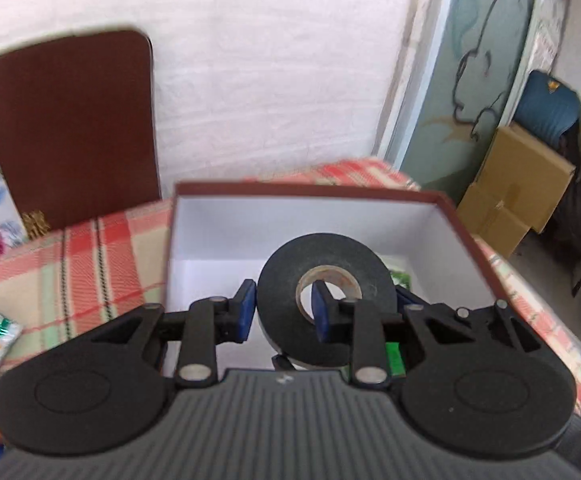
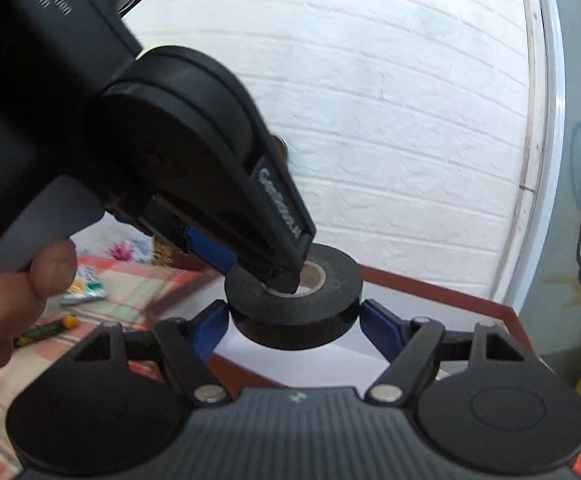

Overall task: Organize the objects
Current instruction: 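Lower the black tape roll into the brown box and open the left gripper, then pick up the blue tape roll with the right gripper and set it nearer the left gripper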

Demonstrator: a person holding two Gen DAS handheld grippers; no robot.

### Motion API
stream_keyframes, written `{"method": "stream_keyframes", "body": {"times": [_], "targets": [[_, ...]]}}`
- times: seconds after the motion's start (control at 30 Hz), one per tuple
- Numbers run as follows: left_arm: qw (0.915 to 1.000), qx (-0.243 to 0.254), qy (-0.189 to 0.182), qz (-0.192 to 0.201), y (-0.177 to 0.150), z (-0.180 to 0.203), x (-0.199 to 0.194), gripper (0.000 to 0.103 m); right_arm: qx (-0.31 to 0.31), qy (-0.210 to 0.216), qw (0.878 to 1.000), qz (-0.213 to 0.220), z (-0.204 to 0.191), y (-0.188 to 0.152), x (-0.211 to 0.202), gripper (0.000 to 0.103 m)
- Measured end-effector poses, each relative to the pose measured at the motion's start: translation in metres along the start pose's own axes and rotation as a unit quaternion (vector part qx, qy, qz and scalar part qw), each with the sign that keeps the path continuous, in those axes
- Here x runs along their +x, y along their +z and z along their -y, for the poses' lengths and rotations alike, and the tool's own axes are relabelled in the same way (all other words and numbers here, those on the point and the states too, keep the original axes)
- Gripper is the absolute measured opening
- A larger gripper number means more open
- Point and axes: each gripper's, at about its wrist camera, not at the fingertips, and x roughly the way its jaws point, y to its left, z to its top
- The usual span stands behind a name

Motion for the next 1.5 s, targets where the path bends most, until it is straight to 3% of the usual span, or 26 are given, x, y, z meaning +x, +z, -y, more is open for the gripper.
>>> {"method": "stream_keyframes", "body": {"times": [0.07,0.13,0.23,0.37,0.53,0.67,0.73,0.8,0.83,0.97,1.13,1.2,1.27,1.37,1.5], "targets": [[0.9997,-0.011,0.009,-0.019,-0.004,0.000,0.007,0.032,0.006,-0.012,1.000,-0.017,0.006,-0.007,0.015,0.075],[1.0000,-0.001,0.005,0.001,-0.012,-0.002,-0.010,0.033,0.027,-0.016,0.999,-0.013,0.011,-0.009,0.010,0.076],[0.9990,0.021,0.018,0.035,-0.032,-0.008,-0.043,0.033,0.052,-0.026,0.998,0.011,0.010,-0.018,-0.015,0.078],[0.9986,0.023,0.035,0.032,-0.071,-0.027,-0.076,0.037,0.065,-0.015,0.997,0.029,-0.006,-0.045,-0.051,0.083],[0.9955,-0.015,0.092,-0.019,-0.137,-0.075,-0.092,0.039,0.054,0.061,0.994,-0.076,-0.058,-0.066,-0.048,0.079],[0.9829,-0.064,0.166,-0.048,-0.190,-0.132,-0.111,0.040,0.028,0.105,0.989,-0.103,-0.095,-0.064,-0.052,0.078],[0.9770,-0.095,0.190,-0.019,-0.206,-0.164,-0.132,0.040,0.020,0.135,0.983,-0.121,-0.109,-0.062,-0.052,0.078],[0.9625,-0.113,0.246,-0.007,-0.216,-0.190,-0.145,0.042,0.006,0.165,0.977,-0.138,-0.130,-0.057,-0.038,0.077],[0.9579,-0.129,0.257,0.005,-0.221,-0.204,-0.152,0.046,-0.002,0.177,0.974,-0.142,-0.140,-0.055,-0.039,0.077],[0.9556,-0.143,0.248,0.072,-0.247,-0.233,-0.167,0.047,-0.028,0.216,0.970,-0.111,-0.182,-0.038,-0.037,0.077],[0.9551,-0.127,0.257,0.075,-0.243,-0.228,-0.161,0.050,-0.049,0.233,0.968,-0.073,-0.234,0.000,-0.001,0.082],[0.9559,-0.139,0.246,0.080,-0.244,-0.233,-0.163,0.050,-0.096,0.221,0.967,-0.083,-0.258,0.005,0.021,0.086],[0.9560,-0.143,0.243,0.083,-0.247,-0.233,-0.165,0.051,-0.138,0.200,0.962,-0.122,-0.278,-0.002,0.046,0.063],[0.9562,-0.142,0.241,0.085,-0.249,-0.233,-0.165,0.051,-0.107,0.204,0.964,-0.132,-0.262,-0.011,0.040,0.058],[0.9574,-0.140,0.238,0.084,-0.247,-0.232,-0.164,0.054,-0.079,0.198,0.971,-0.113,-0.214,-0.022,-0.015,0.059]]}}
